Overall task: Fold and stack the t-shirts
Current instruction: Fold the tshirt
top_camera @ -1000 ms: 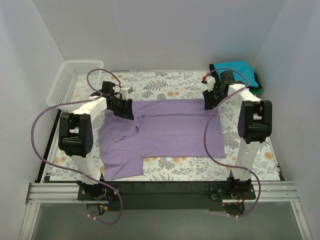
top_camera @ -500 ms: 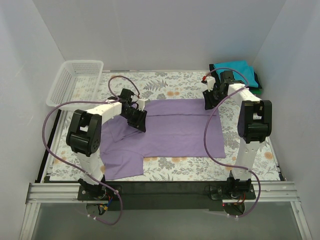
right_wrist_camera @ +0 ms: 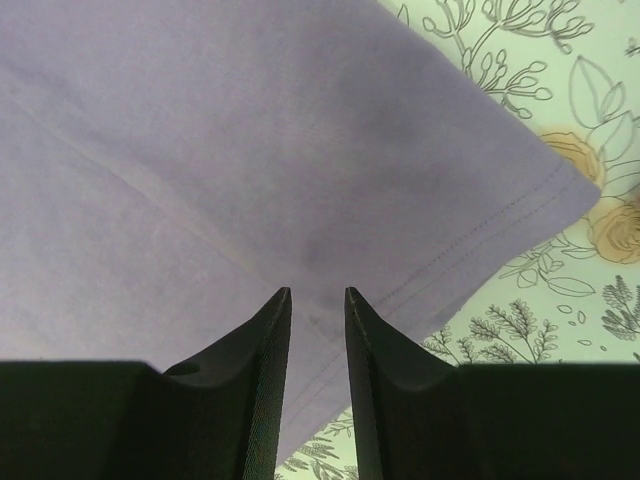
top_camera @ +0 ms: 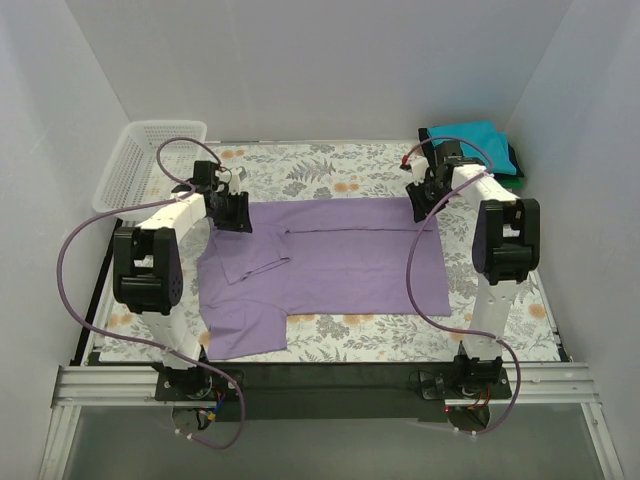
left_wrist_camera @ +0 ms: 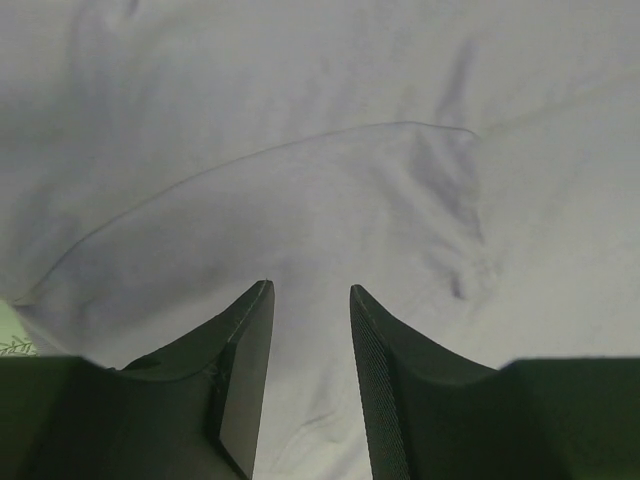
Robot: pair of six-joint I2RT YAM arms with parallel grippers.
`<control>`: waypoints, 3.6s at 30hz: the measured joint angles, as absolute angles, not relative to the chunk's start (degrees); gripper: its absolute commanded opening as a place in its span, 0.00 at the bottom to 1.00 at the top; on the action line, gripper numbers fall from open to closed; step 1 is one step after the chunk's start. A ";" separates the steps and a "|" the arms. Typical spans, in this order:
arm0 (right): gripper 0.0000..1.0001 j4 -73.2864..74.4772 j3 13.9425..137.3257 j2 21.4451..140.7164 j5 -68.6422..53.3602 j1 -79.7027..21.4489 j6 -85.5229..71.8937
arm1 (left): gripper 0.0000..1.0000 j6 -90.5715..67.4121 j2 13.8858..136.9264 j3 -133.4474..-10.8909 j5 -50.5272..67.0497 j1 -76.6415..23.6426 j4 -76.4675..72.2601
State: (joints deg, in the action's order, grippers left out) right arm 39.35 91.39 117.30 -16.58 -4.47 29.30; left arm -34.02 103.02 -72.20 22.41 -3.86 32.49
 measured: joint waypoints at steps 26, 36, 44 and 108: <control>0.82 42.19 111.11 131.33 -13.26 -6.15 32.56 | 0.61 -33.10 121.25 -93.71 21.91 1.80 37.01; 0.68 46.41 85.23 93.89 -20.71 -9.76 39.35 | 0.61 -14.74 89.45 -78.46 34.81 3.25 50.02; 0.55 47.88 57.45 82.81 -13.50 -18.68 42.09 | 0.60 -1.02 83.02 -65.49 35.99 5.21 59.53; 0.01 35.79 42.98 81.08 0.64 -20.71 47.64 | 0.00 32.69 72.07 -40.73 23.18 5.48 53.78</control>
State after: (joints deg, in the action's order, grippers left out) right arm 35.79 42.98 81.08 0.64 -20.71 47.64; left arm 32.69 72.07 -40.73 23.18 5.48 53.78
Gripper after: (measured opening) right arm 0.020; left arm 0.013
